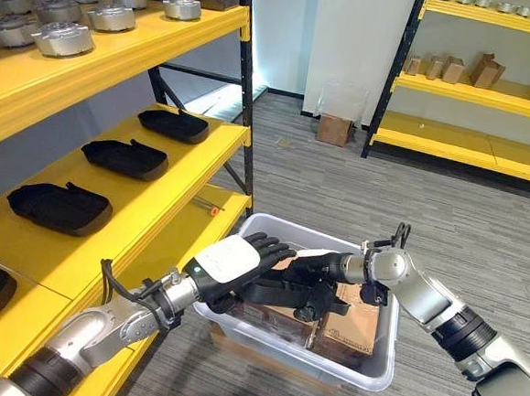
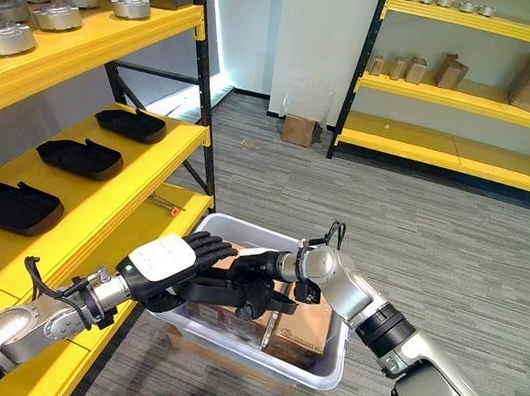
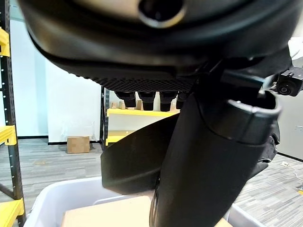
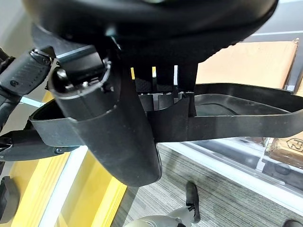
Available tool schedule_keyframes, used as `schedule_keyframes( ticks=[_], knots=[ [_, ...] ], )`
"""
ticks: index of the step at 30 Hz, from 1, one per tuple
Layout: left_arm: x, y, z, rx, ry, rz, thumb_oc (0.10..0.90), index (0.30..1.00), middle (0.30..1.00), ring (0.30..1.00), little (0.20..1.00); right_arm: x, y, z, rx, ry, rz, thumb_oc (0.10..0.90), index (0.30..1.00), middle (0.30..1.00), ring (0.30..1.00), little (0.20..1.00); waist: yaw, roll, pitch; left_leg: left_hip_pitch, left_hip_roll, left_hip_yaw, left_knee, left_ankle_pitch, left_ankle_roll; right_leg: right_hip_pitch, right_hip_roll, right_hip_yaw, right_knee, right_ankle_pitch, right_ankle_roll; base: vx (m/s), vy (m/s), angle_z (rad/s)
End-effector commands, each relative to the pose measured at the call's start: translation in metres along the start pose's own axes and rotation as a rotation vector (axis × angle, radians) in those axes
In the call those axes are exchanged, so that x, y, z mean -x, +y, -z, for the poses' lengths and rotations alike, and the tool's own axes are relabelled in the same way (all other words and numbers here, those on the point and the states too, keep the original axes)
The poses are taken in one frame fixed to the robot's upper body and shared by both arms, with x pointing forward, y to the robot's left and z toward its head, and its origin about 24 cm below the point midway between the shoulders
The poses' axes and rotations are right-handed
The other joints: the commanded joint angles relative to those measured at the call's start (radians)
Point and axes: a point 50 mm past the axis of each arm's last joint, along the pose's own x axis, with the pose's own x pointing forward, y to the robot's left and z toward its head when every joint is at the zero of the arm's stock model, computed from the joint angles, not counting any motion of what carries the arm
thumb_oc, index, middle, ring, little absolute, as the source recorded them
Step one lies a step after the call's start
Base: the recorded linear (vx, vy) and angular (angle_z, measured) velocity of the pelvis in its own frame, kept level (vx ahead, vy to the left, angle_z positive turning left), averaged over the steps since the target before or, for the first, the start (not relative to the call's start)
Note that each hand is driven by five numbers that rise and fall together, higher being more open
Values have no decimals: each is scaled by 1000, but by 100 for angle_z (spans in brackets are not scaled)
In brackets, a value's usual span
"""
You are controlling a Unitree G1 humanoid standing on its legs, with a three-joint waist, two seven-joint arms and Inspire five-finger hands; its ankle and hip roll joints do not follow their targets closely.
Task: Move parts from the plastic box to the shelf.
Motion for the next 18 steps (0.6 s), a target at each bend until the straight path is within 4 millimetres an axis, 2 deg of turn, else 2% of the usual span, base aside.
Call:
schedule_keyframes(
  ticks=[1, 18],
  knots=[
    [-20, 32, 9, -18, 6, -176, 900, 1000, 1000, 1000, 1000, 19, -41, -66, 257, -168, 120, 400, 300, 300, 300, 300, 2, -1, -46, 31, 74, -23, -4, -42, -40, -24, -58, -102, 127, -76, 13, 0, 0, 0],
    [-33, 26, -10, 137, -61, -215, 900, 1000, 1000, 1000, 1000, 23, -42, -69, 254, -214, 152, 400, 300, 300, 300, 300, 6, -13, -45, 26, 76, -30, -6, -43, -38, -27, -55, -110, 131, -77, 11, 0, 0, 0]
  ],
)
